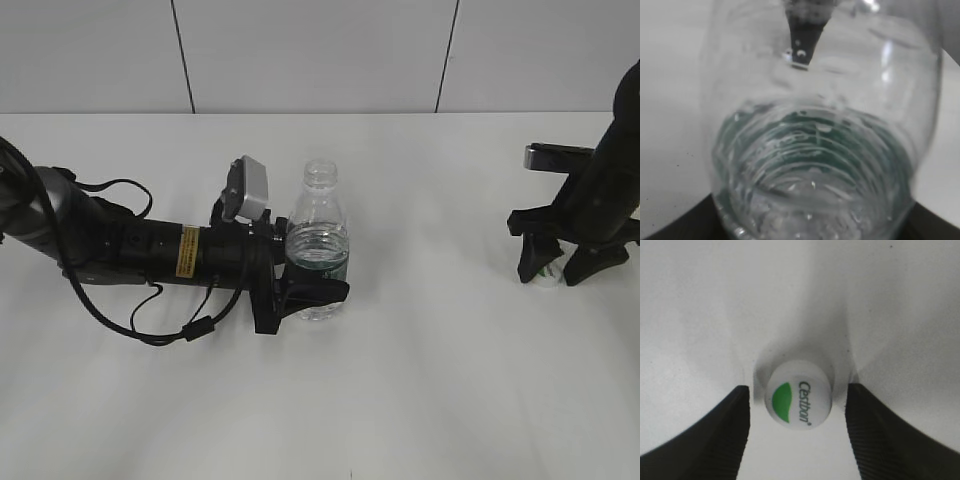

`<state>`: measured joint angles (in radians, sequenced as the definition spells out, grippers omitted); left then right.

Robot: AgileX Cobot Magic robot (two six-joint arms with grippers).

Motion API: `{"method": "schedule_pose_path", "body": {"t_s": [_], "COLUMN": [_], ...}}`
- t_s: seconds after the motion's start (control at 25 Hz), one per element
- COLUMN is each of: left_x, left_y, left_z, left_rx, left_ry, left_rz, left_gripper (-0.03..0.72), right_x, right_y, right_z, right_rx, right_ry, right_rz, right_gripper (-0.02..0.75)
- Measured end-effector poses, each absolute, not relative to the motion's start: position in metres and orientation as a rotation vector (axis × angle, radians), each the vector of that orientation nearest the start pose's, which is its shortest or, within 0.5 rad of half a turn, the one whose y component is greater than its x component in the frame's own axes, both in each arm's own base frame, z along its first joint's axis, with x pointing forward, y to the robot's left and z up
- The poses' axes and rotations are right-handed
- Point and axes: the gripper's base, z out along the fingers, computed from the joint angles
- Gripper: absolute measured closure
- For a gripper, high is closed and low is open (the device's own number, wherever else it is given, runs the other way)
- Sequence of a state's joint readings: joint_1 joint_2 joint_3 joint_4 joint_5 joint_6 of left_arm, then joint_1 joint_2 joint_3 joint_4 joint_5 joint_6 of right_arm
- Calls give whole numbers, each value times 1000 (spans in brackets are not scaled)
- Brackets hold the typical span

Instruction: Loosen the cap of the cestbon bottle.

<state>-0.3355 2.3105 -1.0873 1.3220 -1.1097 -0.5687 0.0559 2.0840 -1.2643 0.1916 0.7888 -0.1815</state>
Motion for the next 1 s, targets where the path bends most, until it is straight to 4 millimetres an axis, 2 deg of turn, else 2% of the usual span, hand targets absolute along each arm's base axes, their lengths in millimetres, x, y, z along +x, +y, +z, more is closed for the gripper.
{"method": "schedule_pose_path", "body": {"t_s": [0.12, 0.28, 0.56, 0.68, 0.84, 1.0], "left_x": [333, 333, 333, 333, 333, 333], "left_y": [-200, -200, -200, -200, -201, -201], "left_z": [59, 59, 59, 58, 58, 57], "left_rx": [1284, 1282, 1283, 1286, 1285, 1286], "left_ry": [1589, 1590, 1595, 1601, 1605, 1609], "left_rz": [-1065, -1064, -1059, -1052, -1047, -1043], "left_gripper": [280, 280, 280, 280, 280, 280], "right_x": [378, 384, 397, 398, 397, 397], "right_y": [34, 36, 38, 38, 38, 38], "right_z": [113, 134, 207, 231, 242, 243], "right_rx": [-164, -181, -215, -219, -222, -222], "right_ry": [3092, 3088, 2949, 2888, 2862, 2861], "right_rz": [225, 243, 253, 254, 253, 253], "right_gripper": [255, 251, 248, 248, 248, 248]}}
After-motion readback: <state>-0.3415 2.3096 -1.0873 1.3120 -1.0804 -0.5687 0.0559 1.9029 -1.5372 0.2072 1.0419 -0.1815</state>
